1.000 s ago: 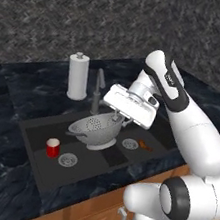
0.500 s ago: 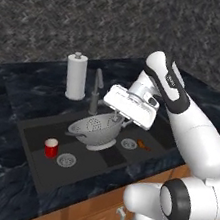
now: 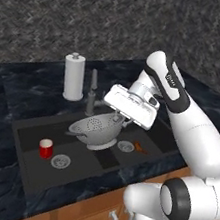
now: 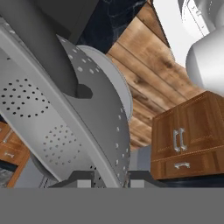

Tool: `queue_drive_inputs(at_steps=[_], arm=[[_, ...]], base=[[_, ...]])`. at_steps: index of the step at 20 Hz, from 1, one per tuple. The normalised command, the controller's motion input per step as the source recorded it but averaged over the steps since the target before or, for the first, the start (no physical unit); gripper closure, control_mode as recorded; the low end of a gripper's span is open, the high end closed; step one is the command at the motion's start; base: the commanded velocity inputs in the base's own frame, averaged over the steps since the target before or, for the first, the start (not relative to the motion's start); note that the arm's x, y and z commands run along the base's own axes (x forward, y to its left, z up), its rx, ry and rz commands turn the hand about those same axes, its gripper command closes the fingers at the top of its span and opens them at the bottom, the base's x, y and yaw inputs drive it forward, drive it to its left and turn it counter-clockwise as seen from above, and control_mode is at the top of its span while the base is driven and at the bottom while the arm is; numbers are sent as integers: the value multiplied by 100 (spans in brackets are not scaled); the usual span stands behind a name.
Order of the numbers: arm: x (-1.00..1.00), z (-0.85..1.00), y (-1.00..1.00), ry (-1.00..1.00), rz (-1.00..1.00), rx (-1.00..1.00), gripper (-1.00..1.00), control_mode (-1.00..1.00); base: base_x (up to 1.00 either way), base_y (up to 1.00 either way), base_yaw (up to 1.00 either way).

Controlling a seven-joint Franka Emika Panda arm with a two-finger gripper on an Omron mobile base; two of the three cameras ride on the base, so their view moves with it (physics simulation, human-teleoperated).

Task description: Pick the colander and mug and place them in the sink. Then turn on the water.

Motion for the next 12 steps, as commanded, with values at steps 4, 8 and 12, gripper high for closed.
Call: queue_drive_inputs(at_steps=[4, 8, 12], arm=[[0, 0, 0, 0, 0, 0, 100, 100], [0, 0, 0, 0, 0, 0, 100, 100], [0, 0, 0, 0, 0, 0, 100, 100]], base=[[99, -18, -3], [97, -8, -6], [99, -1, -4]])
